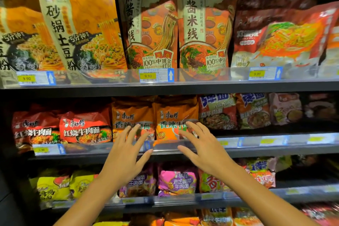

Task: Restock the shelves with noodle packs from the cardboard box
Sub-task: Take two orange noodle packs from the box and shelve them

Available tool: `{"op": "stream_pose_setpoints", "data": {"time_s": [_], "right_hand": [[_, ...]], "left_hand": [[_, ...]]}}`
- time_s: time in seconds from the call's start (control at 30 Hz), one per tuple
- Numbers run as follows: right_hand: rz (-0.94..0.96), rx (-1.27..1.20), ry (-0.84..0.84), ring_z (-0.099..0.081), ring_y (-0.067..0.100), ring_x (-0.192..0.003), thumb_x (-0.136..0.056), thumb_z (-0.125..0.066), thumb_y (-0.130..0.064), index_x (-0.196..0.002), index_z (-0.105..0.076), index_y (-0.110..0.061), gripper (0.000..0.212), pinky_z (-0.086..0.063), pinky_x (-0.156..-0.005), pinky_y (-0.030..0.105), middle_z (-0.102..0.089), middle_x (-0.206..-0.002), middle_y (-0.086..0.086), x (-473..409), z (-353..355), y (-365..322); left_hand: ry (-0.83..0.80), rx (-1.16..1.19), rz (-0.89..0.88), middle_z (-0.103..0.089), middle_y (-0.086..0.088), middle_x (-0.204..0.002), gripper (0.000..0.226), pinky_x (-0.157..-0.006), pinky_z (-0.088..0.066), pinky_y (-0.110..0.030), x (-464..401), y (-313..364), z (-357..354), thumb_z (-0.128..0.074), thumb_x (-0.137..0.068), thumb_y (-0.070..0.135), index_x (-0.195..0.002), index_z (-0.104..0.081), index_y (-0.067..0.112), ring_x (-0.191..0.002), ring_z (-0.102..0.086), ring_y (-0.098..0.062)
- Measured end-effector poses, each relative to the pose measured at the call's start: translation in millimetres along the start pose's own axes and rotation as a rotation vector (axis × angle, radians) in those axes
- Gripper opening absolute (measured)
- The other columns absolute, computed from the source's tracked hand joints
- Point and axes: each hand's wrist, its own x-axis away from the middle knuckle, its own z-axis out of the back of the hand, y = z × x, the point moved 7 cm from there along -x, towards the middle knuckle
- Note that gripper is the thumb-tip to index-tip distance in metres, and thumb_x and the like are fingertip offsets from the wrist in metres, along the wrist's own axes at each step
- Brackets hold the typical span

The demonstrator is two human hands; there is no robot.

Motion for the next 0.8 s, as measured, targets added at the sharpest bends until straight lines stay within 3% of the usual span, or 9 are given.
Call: {"op": "stream_pose_setpoints", "data": {"time_s": [0.13, 0.27, 0.43, 0.63, 0.8], "right_hand": [[-0.006, -0.02, 0.053, -0.006, 0.015, -0.152, -0.096, -0.029, -0.067, -0.152, -0.025, -0.043, 0.061, -0.02, -0.122, 0.04, -0.013, -0.163, -0.012, 38, 11, 17], [-0.045, -0.006, 0.08, -0.017, 0.016, -0.151, -0.096, -0.029, -0.066, -0.151, -0.034, -0.035, 0.063, -0.027, -0.12, 0.041, -0.021, -0.162, -0.01, 89, 21, 43], [-0.142, -0.012, 0.059, -0.023, 0.016, -0.149, -0.097, -0.038, -0.063, -0.148, -0.039, -0.035, 0.059, -0.031, -0.118, 0.043, -0.029, -0.158, -0.01, 187, 41, 97], [-0.284, 0.039, 0.027, -0.044, 0.024, -0.135, -0.095, -0.044, -0.061, -0.141, -0.052, -0.021, 0.062, -0.035, -0.114, 0.036, -0.05, -0.144, 0.002, 350, 85, 164], [-0.442, 0.037, -0.035, -0.055, 0.028, -0.123, -0.094, -0.042, -0.063, -0.132, -0.061, -0.013, 0.065, -0.043, -0.108, 0.039, -0.06, -0.132, 0.009, 488, 116, 210]], "left_hand": [[0.09, 0.034, -0.12, -0.03, -0.003, -0.159, 0.063, -0.119, -0.03, -0.047, 12, 38, 7, -0.028, -0.099, 0.061, -0.15, -0.04, 0.026, -0.149, -0.025, -0.027], [0.122, 0.074, -0.238, -0.036, -0.004, -0.157, 0.06, -0.118, -0.031, -0.047, 17, 98, 8, -0.034, -0.1, 0.056, -0.148, -0.045, 0.021, -0.148, -0.029, -0.027], [0.043, 0.113, -0.362, -0.037, -0.003, -0.156, 0.06, -0.116, -0.034, -0.05, 30, 203, -12, -0.032, -0.1, 0.057, -0.147, -0.046, 0.023, -0.147, -0.031, -0.029], [-0.059, 0.215, -0.558, -0.051, -0.011, -0.143, 0.058, -0.111, -0.037, -0.05, 73, 370, -36, -0.044, -0.096, 0.054, -0.139, -0.054, 0.017, -0.136, -0.043, -0.036], [-0.214, 0.236, -0.685, -0.063, -0.014, -0.128, 0.056, -0.097, -0.05, -0.053, 120, 494, -70, -0.046, -0.09, 0.052, -0.124, -0.066, 0.012, -0.116, -0.059, -0.04]]}}
